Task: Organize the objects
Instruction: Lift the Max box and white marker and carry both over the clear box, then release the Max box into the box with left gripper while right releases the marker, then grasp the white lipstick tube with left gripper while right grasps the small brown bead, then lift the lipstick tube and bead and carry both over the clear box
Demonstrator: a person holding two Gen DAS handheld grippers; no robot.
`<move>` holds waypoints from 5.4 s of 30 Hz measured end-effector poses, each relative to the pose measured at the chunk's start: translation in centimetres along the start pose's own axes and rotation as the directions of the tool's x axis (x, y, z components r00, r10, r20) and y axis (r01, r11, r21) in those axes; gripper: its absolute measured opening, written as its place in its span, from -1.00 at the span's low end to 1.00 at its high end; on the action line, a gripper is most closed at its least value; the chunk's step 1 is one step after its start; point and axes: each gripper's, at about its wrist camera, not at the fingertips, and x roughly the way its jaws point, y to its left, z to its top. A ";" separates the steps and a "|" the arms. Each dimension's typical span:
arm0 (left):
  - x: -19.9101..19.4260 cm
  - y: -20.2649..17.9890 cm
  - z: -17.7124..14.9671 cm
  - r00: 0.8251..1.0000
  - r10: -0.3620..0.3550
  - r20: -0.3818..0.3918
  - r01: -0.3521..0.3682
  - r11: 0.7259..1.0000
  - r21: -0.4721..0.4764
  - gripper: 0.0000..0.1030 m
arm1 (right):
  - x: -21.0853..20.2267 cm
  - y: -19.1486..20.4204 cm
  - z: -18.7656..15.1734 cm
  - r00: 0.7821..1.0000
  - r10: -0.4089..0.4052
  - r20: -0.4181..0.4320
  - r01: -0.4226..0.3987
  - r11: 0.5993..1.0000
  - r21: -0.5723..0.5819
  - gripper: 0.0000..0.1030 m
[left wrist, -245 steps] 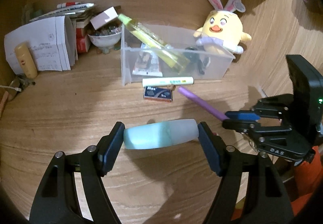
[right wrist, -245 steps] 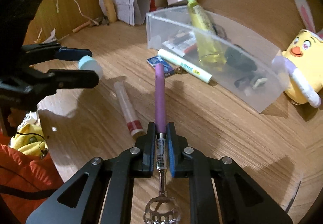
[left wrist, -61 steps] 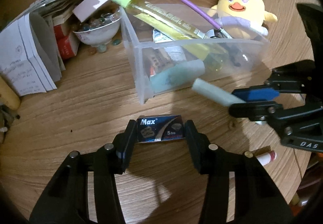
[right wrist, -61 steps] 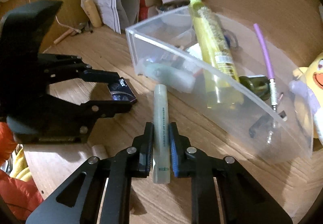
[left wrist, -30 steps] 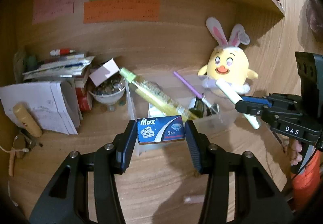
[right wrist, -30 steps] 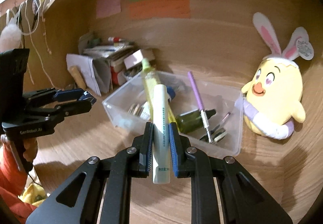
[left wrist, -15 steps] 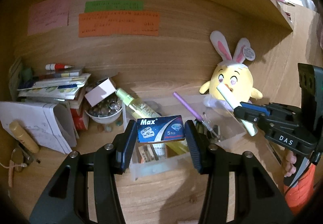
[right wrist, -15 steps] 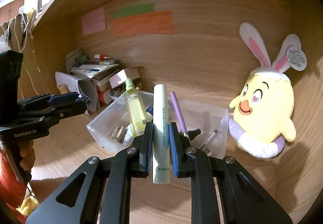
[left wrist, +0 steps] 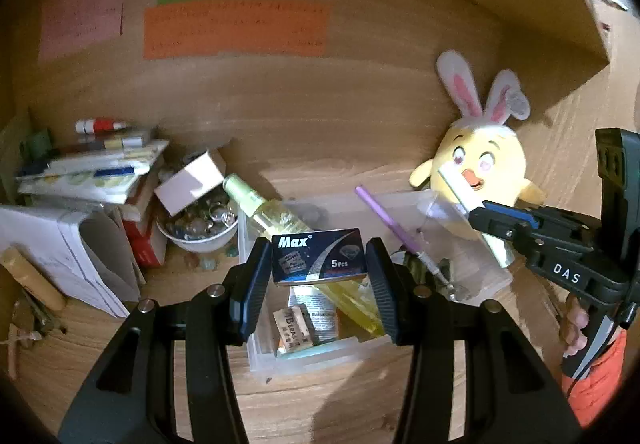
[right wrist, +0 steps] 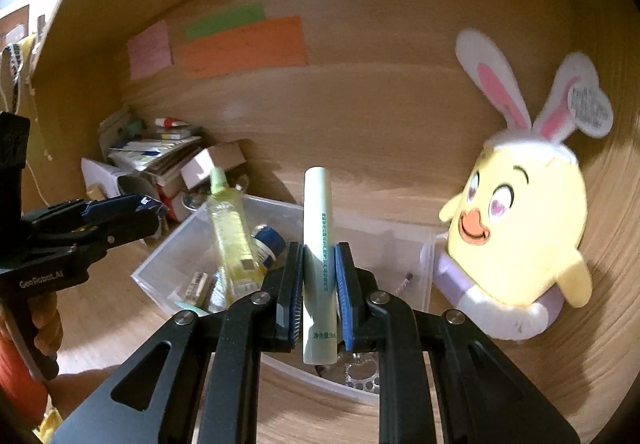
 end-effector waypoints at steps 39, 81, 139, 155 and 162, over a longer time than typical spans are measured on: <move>2.6 -0.4 -2.4 0.995 -0.009 -0.104 0.013 0.999 0.040 0.16 | 3.9 -0.6 -1.4 0.988 -0.072 -0.135 0.070 0.997 -0.017 -0.72; -4.6 0.4 -14.2 0.959 -0.005 -0.285 0.042 0.991 0.124 0.83 | 3.4 10.6 -10.7 0.912 0.182 -0.369 -0.251 0.957 -0.147 -0.70; -3.8 -4.9 -9.1 0.980 -0.119 -0.159 0.147 0.973 0.179 -0.73 | -4.5 5.0 -8.9 0.984 0.127 -0.125 -0.132 0.991 -0.027 -0.74; -4.1 -3.4 -5.1 0.995 -0.086 -0.042 0.090 0.989 0.116 -0.72 | -5.2 4.3 -4.3 0.995 0.099 0.000 -0.099 0.994 -0.040 -0.74; -3.4 -2.5 -3.0 0.998 -0.069 -0.011 0.069 0.993 0.099 -0.73 | -4.9 3.9 -2.2 0.995 0.086 0.041 -0.084 0.995 -0.049 -0.74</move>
